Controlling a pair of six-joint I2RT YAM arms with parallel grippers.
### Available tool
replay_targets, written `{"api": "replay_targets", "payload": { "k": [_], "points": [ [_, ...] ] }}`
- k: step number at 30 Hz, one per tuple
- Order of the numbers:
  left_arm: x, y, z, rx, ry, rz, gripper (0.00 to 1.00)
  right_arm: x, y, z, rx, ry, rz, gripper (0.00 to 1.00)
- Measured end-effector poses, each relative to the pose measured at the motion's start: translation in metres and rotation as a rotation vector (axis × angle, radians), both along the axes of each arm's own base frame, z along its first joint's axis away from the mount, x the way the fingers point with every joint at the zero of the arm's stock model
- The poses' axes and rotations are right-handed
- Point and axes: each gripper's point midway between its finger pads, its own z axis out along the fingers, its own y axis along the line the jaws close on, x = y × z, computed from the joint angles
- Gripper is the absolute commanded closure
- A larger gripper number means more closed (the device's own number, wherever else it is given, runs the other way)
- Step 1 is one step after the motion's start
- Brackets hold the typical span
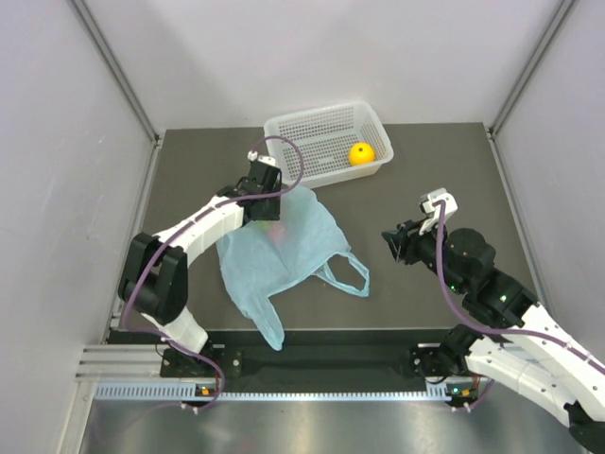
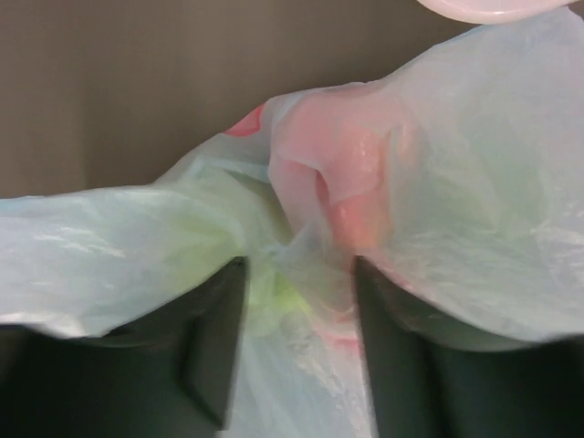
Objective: Untie the knot of the plastic bag and take out the fruit
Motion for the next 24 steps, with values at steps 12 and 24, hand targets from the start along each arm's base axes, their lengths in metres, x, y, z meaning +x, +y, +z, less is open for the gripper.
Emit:
{"api": "replay_targets", "payload": {
  "k": [12, 24],
  "points": [
    [0.004, -0.004, 0.002, -0.016, -0.016, -0.013, 1.0, 0.001, -0.001, 0.0, -0.003, -0.003, -0.004, 0.58],
    [-0.001, -0.026, 0.032, -0.155, -0.036, -0.065, 1.0, 0.0, -0.002, 0.002, 0.001, -0.007, -0.003, 0.59]
  ]
}}
